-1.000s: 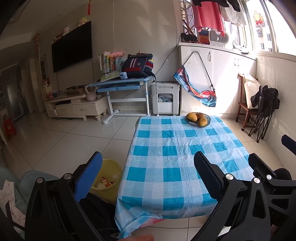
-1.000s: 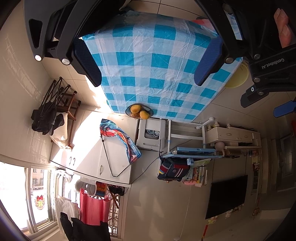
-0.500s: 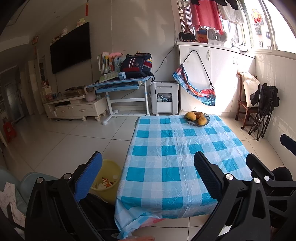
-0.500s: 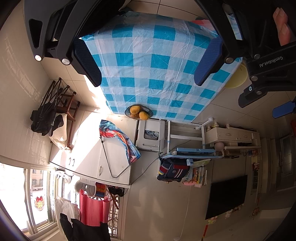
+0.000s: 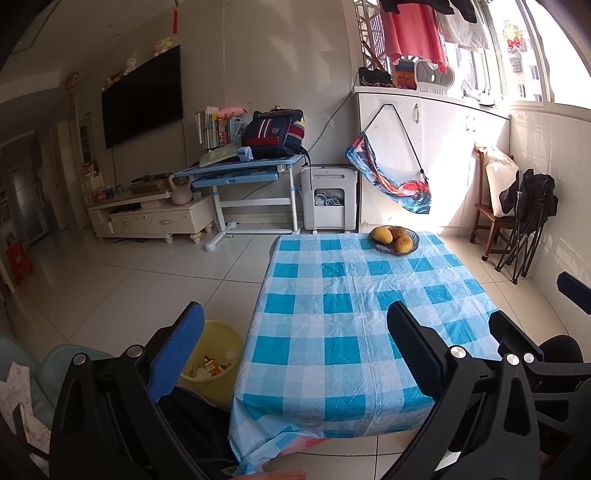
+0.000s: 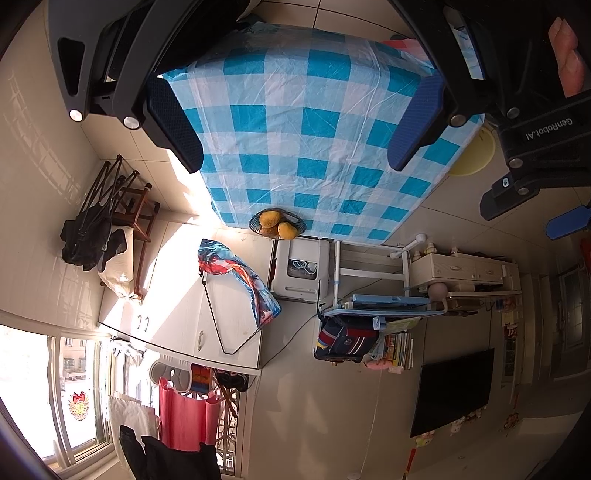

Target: Collect trash

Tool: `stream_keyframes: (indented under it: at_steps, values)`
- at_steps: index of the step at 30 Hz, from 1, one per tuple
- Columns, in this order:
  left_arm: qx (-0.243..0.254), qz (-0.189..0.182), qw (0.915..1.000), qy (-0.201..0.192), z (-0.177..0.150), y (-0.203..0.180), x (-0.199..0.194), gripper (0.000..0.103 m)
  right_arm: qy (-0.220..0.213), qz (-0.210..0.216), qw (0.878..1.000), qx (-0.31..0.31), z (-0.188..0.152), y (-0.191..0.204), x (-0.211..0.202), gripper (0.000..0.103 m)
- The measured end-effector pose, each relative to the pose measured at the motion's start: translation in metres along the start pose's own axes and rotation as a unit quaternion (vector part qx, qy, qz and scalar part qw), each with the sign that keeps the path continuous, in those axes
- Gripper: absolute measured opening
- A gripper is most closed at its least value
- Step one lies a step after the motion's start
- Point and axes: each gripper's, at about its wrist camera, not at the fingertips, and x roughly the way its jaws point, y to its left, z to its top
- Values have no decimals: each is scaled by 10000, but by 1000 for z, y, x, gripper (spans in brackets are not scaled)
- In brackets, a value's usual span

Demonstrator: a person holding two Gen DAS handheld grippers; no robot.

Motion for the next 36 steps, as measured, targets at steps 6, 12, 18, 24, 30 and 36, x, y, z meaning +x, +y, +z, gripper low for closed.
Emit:
stream_keyframes:
  at_steps: [6,12,18,24,30,36]
  values:
    - [-12,1,10000,19,2,1,0,96,5,1,10000,9,0,1,0,96]
    - [20,1,10000,31,2,1,2,96,30,7,10000,-1,-3,3,0,96]
    - [41,-4,10000,57,1,-2,5,96,74,20,10000,-6,-7,4,5,96]
    - [80,-9,9999,106,0,-4,11,96,132,15,9999,17,-10,2,10,96]
    - [76,-4,9999,147,0,-5,15,96,163,23,9999,29,-9,0,12,96]
    - [69,0,9998,172,0,-5,19,96,192,28,9998,31,-8,-2,18,96]
